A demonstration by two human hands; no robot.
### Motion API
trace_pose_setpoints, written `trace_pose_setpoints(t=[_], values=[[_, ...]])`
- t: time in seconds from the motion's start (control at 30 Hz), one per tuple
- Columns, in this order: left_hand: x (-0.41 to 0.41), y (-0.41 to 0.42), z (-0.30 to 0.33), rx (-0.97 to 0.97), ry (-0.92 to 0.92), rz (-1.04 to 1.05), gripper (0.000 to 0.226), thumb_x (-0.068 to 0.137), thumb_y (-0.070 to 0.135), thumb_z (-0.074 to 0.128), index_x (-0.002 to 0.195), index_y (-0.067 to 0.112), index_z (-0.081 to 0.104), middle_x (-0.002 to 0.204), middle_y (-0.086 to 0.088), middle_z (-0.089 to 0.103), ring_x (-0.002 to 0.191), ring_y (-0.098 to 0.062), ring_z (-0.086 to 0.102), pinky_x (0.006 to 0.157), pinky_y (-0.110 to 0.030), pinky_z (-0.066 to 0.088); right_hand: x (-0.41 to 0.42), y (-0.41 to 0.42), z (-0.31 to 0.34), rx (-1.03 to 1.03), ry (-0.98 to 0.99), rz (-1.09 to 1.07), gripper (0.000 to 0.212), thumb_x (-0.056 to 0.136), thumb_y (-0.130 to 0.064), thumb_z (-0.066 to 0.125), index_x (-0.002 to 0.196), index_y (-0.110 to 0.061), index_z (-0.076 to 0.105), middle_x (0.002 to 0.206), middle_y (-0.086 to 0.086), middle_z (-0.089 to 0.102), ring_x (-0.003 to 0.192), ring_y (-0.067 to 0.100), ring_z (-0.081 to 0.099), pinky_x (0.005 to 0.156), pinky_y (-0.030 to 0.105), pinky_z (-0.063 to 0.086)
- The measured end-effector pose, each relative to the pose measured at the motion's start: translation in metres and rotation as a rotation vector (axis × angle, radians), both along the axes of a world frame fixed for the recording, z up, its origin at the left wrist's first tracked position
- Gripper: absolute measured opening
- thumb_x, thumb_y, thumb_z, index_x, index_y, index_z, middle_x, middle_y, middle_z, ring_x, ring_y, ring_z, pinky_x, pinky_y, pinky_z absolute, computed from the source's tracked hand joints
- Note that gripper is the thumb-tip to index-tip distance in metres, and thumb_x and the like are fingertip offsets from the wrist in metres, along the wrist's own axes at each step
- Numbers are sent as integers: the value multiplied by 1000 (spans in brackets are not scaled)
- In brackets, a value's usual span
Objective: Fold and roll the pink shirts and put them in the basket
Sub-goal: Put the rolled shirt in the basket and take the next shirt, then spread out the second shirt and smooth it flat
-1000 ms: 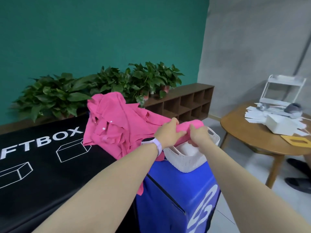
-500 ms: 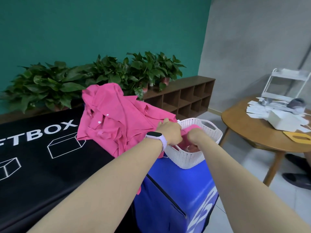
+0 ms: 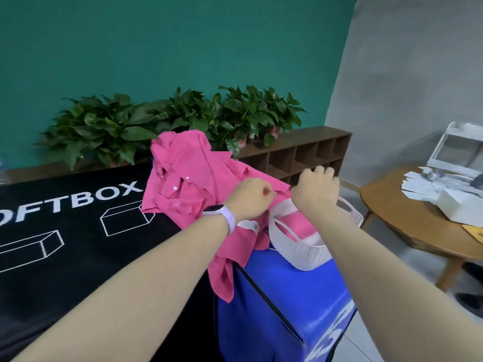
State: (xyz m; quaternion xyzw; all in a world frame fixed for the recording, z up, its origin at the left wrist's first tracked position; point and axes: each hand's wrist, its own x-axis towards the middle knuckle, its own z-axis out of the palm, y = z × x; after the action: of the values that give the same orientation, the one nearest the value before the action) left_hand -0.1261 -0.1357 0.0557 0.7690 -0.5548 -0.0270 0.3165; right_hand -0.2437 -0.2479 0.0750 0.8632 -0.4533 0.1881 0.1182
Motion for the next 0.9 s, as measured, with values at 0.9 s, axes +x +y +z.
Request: trace_pose_setpoints(t=[0.9], values=[[151,42,-42,-244,404,565,19,100,16,50,83,10,56,83,-1,64,90,-26,62,88,-34,42,157,57,-88,396,119,567,54,108,-46,20,161,-34,19,169,-1,17,156,24,0,125,49,1]])
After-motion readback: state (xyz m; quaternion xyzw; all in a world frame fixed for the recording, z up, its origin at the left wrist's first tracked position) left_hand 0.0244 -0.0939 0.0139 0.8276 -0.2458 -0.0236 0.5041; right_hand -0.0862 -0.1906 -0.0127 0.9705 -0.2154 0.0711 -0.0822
